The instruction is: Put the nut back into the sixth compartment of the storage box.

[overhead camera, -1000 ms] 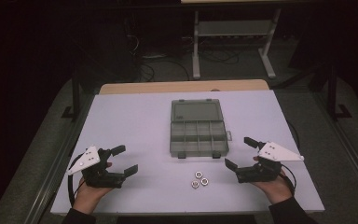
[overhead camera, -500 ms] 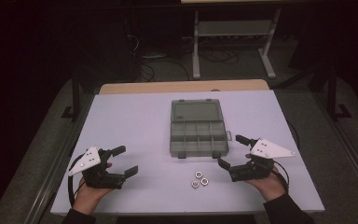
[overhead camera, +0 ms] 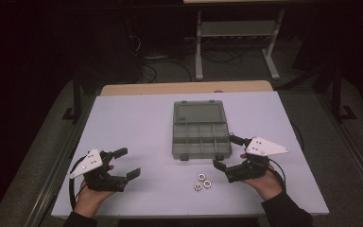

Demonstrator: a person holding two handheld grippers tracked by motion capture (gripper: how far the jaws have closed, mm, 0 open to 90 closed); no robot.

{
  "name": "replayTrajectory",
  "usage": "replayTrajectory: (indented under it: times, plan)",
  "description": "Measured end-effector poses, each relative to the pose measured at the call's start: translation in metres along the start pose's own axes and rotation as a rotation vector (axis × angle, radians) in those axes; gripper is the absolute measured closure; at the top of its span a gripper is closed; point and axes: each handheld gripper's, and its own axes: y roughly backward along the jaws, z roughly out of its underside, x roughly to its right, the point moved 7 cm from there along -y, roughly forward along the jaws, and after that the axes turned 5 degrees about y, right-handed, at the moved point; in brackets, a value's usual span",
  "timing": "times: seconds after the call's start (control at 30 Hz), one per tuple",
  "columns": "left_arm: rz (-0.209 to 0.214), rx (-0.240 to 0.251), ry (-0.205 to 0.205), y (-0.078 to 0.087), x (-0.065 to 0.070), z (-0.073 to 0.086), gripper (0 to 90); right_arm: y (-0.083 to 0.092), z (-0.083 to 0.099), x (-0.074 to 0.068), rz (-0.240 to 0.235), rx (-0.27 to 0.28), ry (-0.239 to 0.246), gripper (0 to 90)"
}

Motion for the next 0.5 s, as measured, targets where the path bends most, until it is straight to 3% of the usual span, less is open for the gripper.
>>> replayTrajectory:
  times: [0.5]
  plan:
    - [0.002, 0.001, 0.002, 0.000, 0.000, 0.000, 10.3, -0.011, -0.007, -0.006, -0.046, 0.008, 0.001, 0.0]
